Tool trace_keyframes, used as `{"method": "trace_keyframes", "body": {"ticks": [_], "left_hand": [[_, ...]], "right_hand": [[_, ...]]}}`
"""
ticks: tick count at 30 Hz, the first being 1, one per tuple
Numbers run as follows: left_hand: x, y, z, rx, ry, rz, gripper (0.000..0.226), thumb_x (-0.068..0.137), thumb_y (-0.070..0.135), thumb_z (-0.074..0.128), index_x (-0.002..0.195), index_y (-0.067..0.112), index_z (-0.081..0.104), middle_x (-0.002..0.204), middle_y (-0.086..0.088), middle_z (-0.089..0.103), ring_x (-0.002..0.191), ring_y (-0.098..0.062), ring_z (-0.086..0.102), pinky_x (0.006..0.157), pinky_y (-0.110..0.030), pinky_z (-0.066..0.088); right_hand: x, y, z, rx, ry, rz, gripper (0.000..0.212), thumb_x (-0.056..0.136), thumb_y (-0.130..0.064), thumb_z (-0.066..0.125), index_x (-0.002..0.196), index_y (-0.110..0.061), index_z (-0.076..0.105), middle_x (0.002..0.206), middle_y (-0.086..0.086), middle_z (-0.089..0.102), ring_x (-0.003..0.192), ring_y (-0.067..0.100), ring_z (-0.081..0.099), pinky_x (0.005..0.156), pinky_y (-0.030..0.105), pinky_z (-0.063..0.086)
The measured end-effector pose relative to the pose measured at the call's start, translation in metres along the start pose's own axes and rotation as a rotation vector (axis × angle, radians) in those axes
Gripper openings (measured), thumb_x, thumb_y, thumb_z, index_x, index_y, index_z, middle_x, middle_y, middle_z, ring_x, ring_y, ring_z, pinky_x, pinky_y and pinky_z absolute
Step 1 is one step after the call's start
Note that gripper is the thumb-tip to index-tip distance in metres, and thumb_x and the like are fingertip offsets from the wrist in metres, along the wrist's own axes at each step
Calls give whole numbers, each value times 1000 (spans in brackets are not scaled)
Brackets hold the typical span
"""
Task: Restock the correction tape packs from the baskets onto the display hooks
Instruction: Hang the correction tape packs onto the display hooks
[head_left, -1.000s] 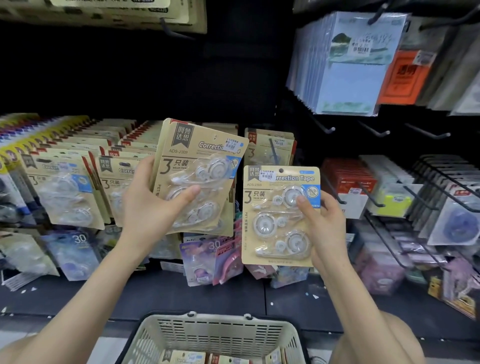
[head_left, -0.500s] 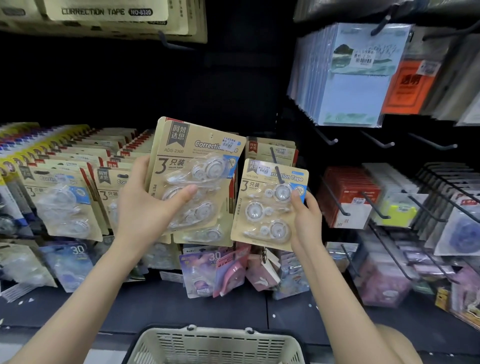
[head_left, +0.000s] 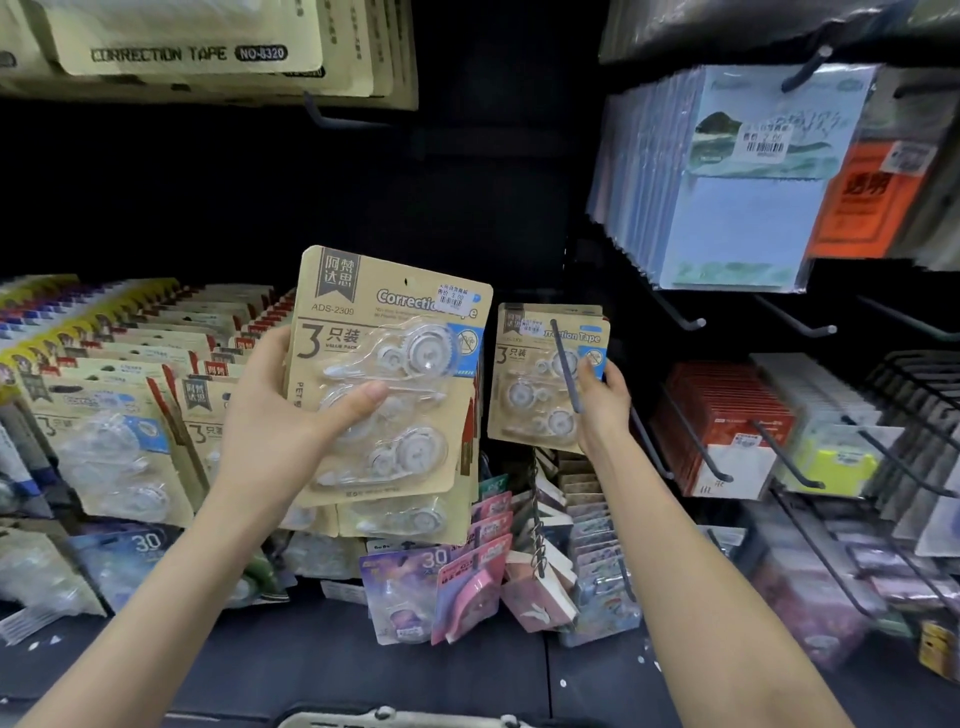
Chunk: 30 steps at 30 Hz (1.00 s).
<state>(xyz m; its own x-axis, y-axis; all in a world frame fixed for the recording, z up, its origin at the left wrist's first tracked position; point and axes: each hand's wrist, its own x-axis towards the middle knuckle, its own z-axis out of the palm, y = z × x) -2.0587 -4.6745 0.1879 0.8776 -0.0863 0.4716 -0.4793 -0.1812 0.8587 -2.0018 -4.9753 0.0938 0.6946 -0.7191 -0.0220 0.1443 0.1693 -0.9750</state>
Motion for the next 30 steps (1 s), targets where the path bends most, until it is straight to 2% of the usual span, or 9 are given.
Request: {"method": "trace_keyframes", "body": {"ticks": [2,7,10,12,16,18,21,25,30], "left_hand": [[2,-1,0,-16,-6,-25,73,59,37,80,126,22,54,115,13,67,106,0,62,99,-32,49],[6,-4,-2,-68,-21,-81,75,58,35,82,126,22,54,118,8,68,111,-9,64,100,-37,50],[6,-2,-2,-106,-23,-105,74,55,35,83,123,22,56,117,7,69,109,-10,65,99,-39,51],[3,-2,-2,-123,-35,-111,74,53,36,85,120,24,57,116,6,69,108,-10,66,99,-42,51],[-6,0,-1,-151,-90,-126,85,45,48,91,121,29,57,116,10,70,109,-12,66,99,-46,51],[-12,3,1,-190,-126,-138,95,40,52,90,125,27,57,118,8,70,111,-15,66,100,-46,50],[-23,6,6,-267,-186,-161,104,32,52,93,126,26,56,119,7,70,112,-16,66,100,-41,50],[-35,9,13,-336,-208,-189,71,51,28,95,112,29,59,106,11,74,100,-12,70,78,-20,56],[-37,11,10,-324,-198,-206,42,72,51,71,107,34,58,95,27,72,87,10,66,67,-4,49]], "right_hand": [[-6,-5,0,-5,-15,5,27,101,-26,54,126,-20,60,127,2,65,116,19,61,107,42,46],[-46,-35,-11,20,-54,27,56,105,-36,41,156,-21,22,158,-3,33,145,17,30,112,31,26],[-83,-55,-22,-28,-133,-11,55,104,-43,40,154,-24,30,153,-8,40,140,10,36,106,26,25],[-111,-66,-28,-85,-141,-132,46,103,-39,45,145,-21,45,132,-17,54,122,-1,49,100,17,33],[-162,-77,-31,-325,-7,-583,36,93,-47,53,122,-26,60,118,-15,61,114,4,55,101,27,43],[-183,-82,-24,-349,-49,-662,44,83,-59,53,118,-34,57,110,-18,61,109,5,56,95,26,44],[-196,-88,-11,-373,-171,-498,66,66,-69,64,122,-34,54,102,-20,65,101,1,60,90,31,50],[-196,-84,-3,-193,-327,-315,62,75,-31,84,128,-21,51,108,-10,72,99,4,68,92,39,56],[-188,-74,-13,-24,-426,-216,55,75,-19,79,123,-10,55,113,6,72,103,20,70,97,48,53]]}}
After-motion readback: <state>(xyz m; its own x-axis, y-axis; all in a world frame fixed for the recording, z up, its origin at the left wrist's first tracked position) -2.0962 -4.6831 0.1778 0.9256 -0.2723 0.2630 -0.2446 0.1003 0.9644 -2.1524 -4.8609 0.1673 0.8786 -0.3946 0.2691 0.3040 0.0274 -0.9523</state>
